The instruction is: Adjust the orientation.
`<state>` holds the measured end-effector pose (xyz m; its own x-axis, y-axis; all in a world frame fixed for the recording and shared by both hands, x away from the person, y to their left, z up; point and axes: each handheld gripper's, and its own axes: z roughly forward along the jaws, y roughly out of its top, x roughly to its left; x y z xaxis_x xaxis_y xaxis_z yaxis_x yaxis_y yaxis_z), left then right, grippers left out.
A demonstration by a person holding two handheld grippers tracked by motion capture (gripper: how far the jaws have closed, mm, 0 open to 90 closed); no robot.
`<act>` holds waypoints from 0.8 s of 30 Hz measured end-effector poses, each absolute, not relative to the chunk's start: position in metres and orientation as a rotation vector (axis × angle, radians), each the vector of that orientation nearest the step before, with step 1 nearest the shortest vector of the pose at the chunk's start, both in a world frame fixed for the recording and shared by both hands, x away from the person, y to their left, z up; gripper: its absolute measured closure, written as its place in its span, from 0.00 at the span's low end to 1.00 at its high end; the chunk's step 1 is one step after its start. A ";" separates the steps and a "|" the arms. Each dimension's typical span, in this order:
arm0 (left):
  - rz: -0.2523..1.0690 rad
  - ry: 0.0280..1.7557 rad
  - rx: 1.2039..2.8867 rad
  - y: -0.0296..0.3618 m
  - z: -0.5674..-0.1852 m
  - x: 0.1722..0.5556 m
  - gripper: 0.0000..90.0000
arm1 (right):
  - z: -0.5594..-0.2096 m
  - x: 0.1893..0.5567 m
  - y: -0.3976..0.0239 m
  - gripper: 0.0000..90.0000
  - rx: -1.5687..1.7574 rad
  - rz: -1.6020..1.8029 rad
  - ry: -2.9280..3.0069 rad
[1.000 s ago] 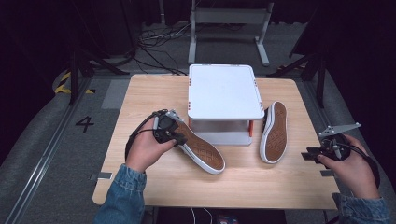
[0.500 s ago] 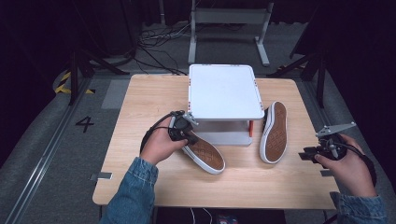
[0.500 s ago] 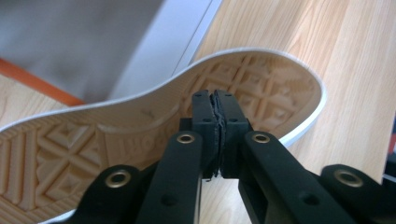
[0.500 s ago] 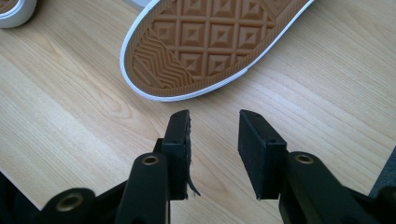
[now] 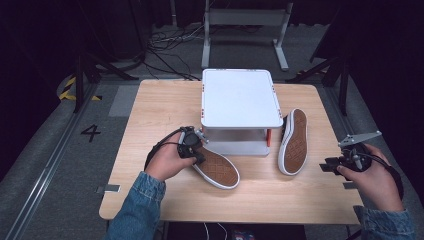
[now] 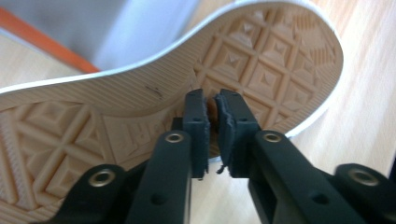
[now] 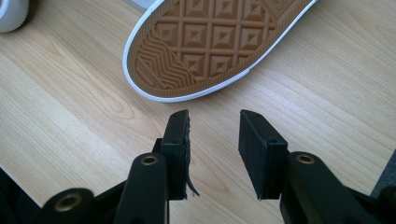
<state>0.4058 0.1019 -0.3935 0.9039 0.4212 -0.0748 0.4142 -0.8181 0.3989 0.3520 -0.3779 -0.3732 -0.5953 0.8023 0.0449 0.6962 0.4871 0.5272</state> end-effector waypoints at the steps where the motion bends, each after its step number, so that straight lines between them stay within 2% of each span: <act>1: 0.012 0.611 2.673 0.104 -0.395 0.403 0.89 | -0.373 0.352 -0.378 0.72 1.292 0.750 2.523; 4: -0.009 0.641 2.691 0.114 -0.403 0.392 0.90 | -0.373 0.352 -0.378 0.72 1.292 0.751 2.526; 8: -0.031 0.633 2.628 0.129 -0.410 0.383 0.85 | -0.372 0.352 -0.377 0.72 1.283 0.762 2.526; 10: -0.014 0.640 2.634 0.133 -0.411 0.383 0.77 | -0.371 0.352 -0.376 0.72 1.282 0.764 2.523; 11: 0.003 0.651 2.648 0.135 -0.411 0.383 0.78 | -0.370 0.352 -0.376 0.71 1.281 0.761 2.525; 13: -0.058 0.654 2.612 0.139 -0.408 0.383 0.84 | -0.370 0.352 -0.375 0.71 1.280 0.760 2.527; 15: -0.085 0.637 2.562 0.140 -0.401 0.383 0.85 | -0.370 0.352 -0.375 0.72 1.282 0.765 2.530; 20: -0.013 0.596 2.499 0.132 -0.379 0.390 0.83 | -0.376 0.347 -0.379 0.71 1.310 0.748 2.527; 24: 0.014 0.600 2.473 0.121 -0.376 0.406 0.85 | -0.376 0.340 -0.384 0.71 1.330 0.741 2.514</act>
